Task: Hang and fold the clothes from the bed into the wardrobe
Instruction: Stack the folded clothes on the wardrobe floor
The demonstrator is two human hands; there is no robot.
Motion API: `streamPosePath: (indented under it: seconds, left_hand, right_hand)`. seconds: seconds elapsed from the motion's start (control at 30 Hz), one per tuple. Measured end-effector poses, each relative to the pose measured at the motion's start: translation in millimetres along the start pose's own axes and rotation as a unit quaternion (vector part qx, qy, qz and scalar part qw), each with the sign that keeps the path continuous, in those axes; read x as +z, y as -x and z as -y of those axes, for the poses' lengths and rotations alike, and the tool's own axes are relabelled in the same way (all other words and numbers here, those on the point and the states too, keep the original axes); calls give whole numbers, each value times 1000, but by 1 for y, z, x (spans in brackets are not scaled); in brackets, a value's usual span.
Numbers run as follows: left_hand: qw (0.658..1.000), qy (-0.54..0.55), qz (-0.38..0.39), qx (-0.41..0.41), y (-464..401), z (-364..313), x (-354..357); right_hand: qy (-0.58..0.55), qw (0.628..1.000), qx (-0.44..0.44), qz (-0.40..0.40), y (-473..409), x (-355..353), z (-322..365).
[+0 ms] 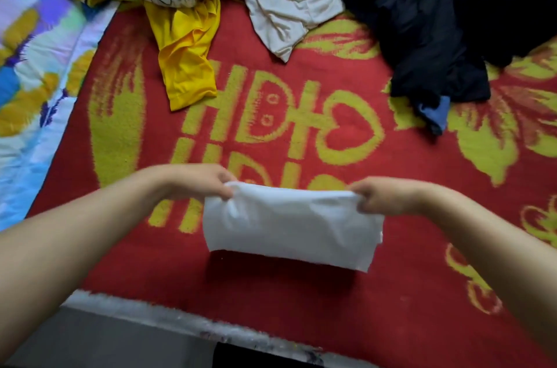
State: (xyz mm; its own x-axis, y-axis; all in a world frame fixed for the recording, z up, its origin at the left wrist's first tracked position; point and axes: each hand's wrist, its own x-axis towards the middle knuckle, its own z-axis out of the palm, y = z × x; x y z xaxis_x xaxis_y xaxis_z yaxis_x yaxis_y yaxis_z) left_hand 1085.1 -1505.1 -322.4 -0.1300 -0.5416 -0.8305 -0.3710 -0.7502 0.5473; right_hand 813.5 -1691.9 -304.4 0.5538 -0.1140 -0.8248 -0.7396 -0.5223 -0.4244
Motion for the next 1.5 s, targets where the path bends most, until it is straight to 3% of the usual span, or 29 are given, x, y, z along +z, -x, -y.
streamPosePath:
  seconds: [0.1, 0.17, 0.23, 0.3, 0.37, 0.43, 0.5, 0.73, 0.93, 1.03, 1.13, 1.23, 1.4, 1.5]
  left_hand:
    - [990, 77, -119, -20, -37, 5, -22]
    - [973, 62, -220, -39, -63, 9, -21]
    - [943, -16, -325, -62, -84, 15, -9]
    - [888, -157, -429, -56, -94, 18, 12]
    - [831, -283, -478, 31, -98, 16, 50]
    - [804, -366, -458, 99, -104, 12, 89]
    - [814, -398, -416, 79, -115, 11, 113]
    - [824, -377, -422, 33, -134, 50, 96]
    - [847, -305, -430, -75, -101, 89, 82]
    - [822, -358, -442, 31, -77, 83, 102]
    - [795, -460, -345, 193, -62, 84, 141]
    - [800, -501, -290, 160, -62, 86, 157]
    - [755, -530, -354, 156, -81, 84, 137]
    - [778, -525, -328, 107, -79, 72, 122]
  right_hand:
    - [-8, 994, 34, -101, -36, -14, -18]
    - [-1, 987, 58, -153, -60, -9, -27]
    - [4, 970, 97, -225, -79, 6, -32]
    - [58, 937, 148, -311, -90, 30, -27]
    - [119, 910, 109, -382, -97, 63, -7]
    - [123, 910, 33, -395, -106, 95, 18]
    - [123, 918, 24, -377, -121, 122, 31]
    - [82, 894, 119, -425, -131, 132, -19]
    - [94, 907, 189, -365, -85, 137, -72]
    - [125, 908, 126, -380, -64, 143, -50]
    - [189, 920, -29, -341, -52, 176, -20]
    - [223, 934, -22, -280, -56, 196, -10]
    - [199, 934, 48, -293, -84, 184, -14]
    - [166, 947, 80, -263, -86, 170, -10]
